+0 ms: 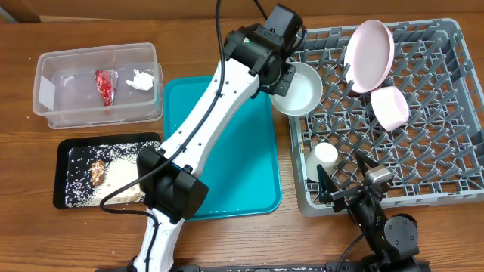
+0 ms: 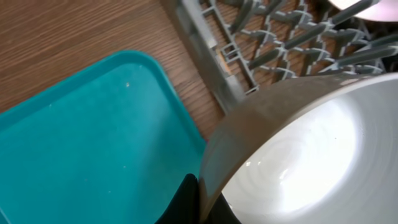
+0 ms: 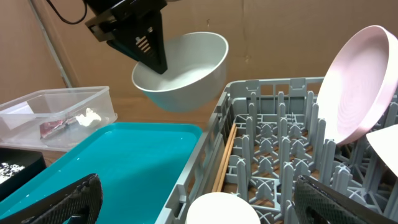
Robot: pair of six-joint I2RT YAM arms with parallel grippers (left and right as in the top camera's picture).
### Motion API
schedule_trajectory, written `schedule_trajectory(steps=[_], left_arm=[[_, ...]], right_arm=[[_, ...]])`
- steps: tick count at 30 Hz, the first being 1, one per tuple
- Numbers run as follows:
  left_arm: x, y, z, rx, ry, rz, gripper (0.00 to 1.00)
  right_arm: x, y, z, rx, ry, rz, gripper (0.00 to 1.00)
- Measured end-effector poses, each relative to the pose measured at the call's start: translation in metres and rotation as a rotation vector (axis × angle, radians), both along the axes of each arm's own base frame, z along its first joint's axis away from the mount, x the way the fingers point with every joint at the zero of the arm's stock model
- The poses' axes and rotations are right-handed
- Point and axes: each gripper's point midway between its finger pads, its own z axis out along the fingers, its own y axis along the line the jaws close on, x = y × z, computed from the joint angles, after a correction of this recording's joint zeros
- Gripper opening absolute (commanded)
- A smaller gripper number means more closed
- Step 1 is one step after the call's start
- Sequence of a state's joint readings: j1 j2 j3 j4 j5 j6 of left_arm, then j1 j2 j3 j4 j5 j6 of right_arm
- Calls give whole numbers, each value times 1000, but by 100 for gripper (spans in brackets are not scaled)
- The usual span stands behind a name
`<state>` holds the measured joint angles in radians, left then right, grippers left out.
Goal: Sort waste into correct bins and load items into the dishwasher
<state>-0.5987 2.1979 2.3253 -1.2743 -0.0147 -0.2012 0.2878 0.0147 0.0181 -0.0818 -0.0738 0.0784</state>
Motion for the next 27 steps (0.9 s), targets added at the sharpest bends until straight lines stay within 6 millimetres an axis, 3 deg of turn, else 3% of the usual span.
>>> schedule_trajectory(steps=[7,19,22,24,27], left_arm=[[-3,-17,4,-105,37,21,4],[-3,-28,0,-166,70,91,5],[-1,-34,-20,-152,99,93,18],[1,-37,-39,-139,131,96,46],[6,-41,-55,-137,145,107,57]], right_arm=[[0,0,0,0,0,0,100],[0,0,0,0,0,0,100],[0,0,0,0,1,0,100],[0,0,0,0,0,0,100],[0,0,0,0,0,0,100]])
